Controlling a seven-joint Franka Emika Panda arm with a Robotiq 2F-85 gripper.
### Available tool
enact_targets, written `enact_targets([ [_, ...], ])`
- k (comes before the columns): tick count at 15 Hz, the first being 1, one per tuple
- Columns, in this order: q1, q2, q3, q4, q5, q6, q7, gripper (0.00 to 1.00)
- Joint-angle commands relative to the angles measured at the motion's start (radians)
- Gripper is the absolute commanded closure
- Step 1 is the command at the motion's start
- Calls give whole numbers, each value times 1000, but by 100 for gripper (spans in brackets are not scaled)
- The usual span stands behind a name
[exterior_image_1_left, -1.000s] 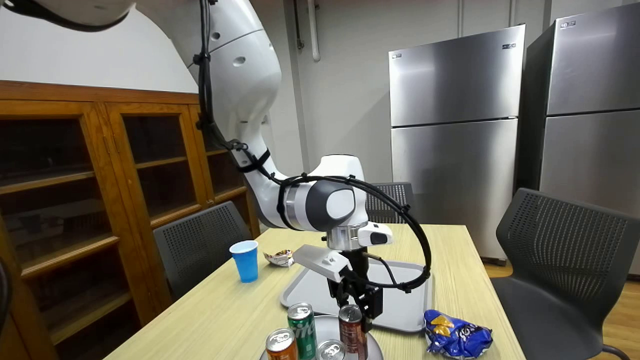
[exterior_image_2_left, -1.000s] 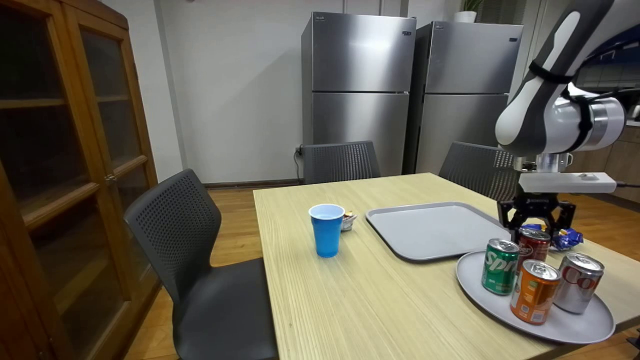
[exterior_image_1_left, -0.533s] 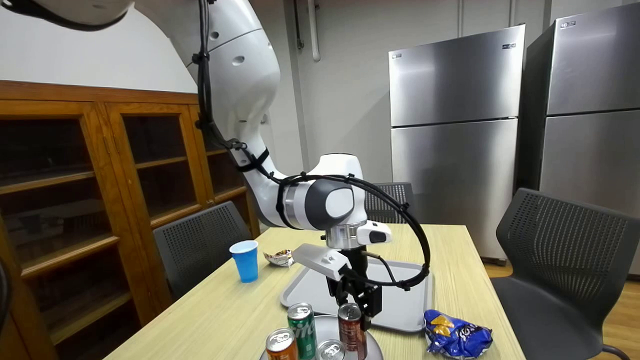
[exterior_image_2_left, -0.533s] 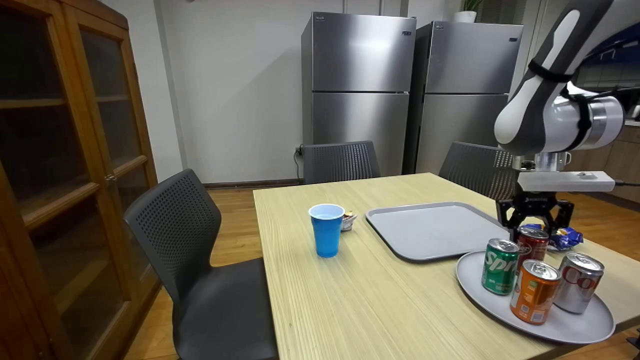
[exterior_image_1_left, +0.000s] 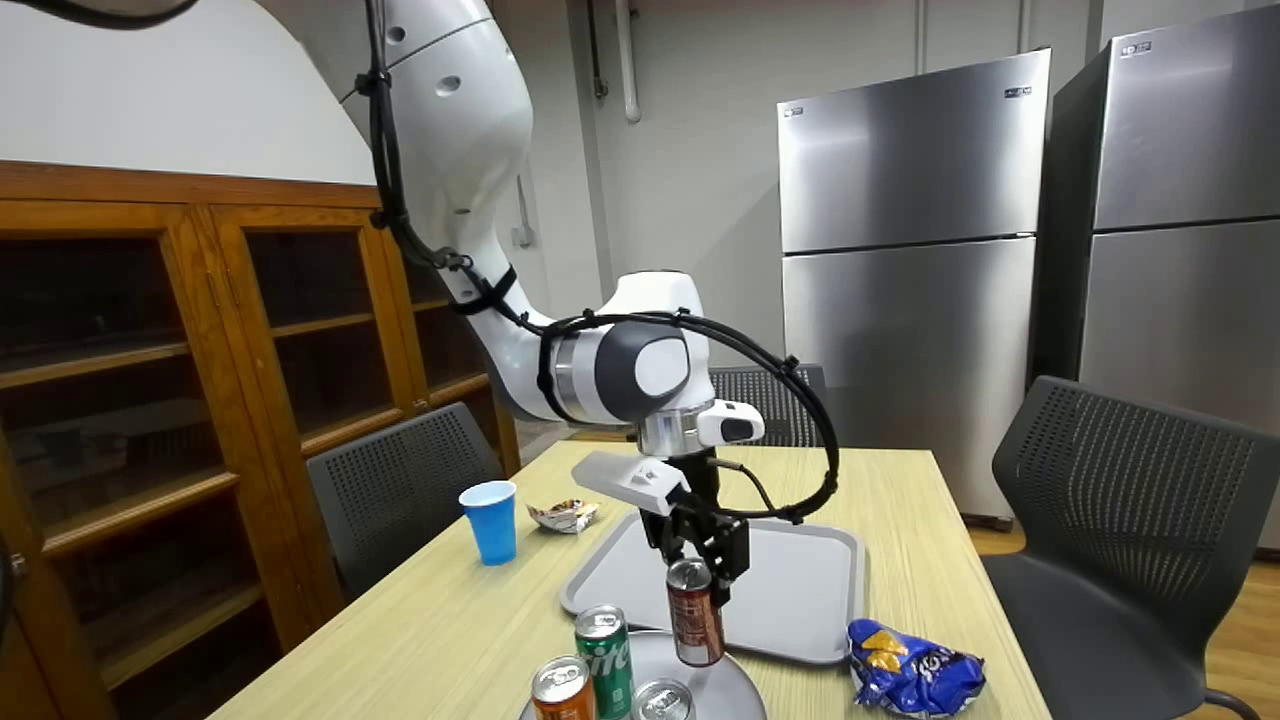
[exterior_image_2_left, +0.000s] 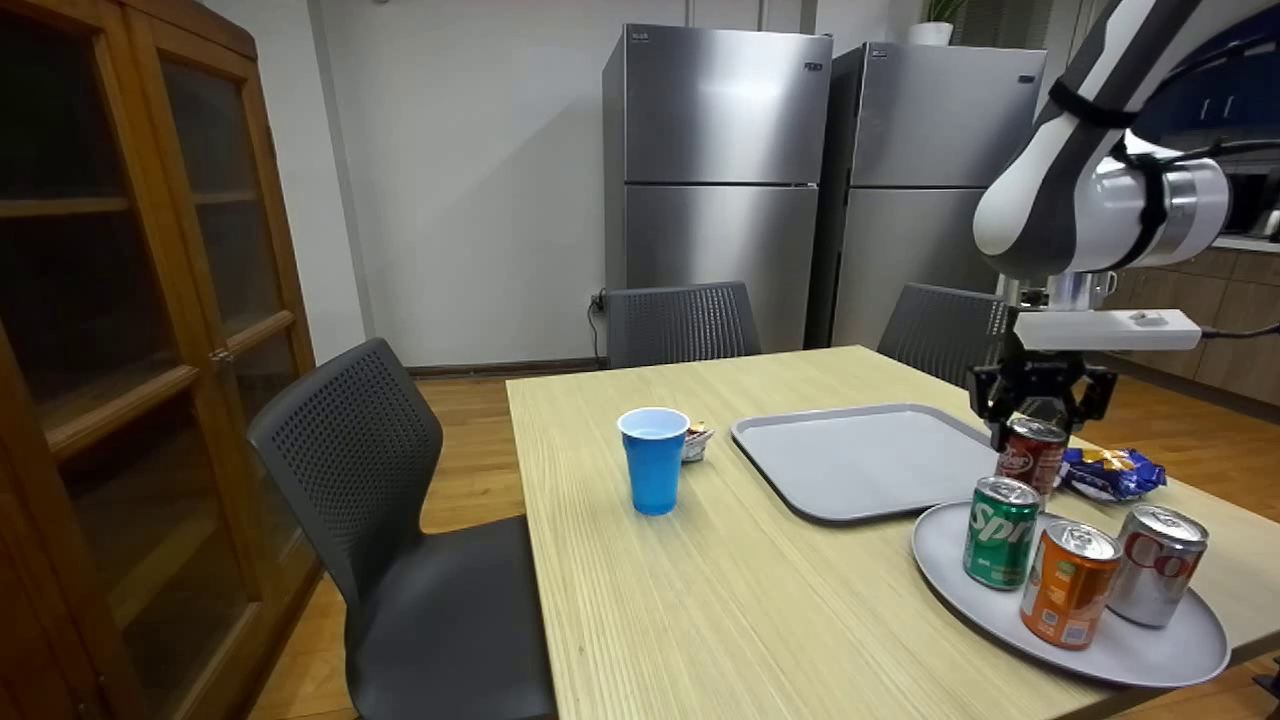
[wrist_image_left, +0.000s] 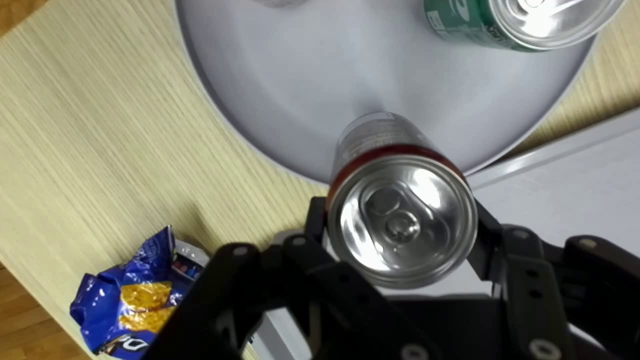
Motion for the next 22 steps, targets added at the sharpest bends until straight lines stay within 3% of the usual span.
enact_targets([
  [1, -3, -23, 40, 30, 7, 2, -35, 61],
  [11, -5, 104, 160, 264, 63, -4, -106, 61],
  [22, 39, 346, 197, 613, 41, -76, -87, 61],
])
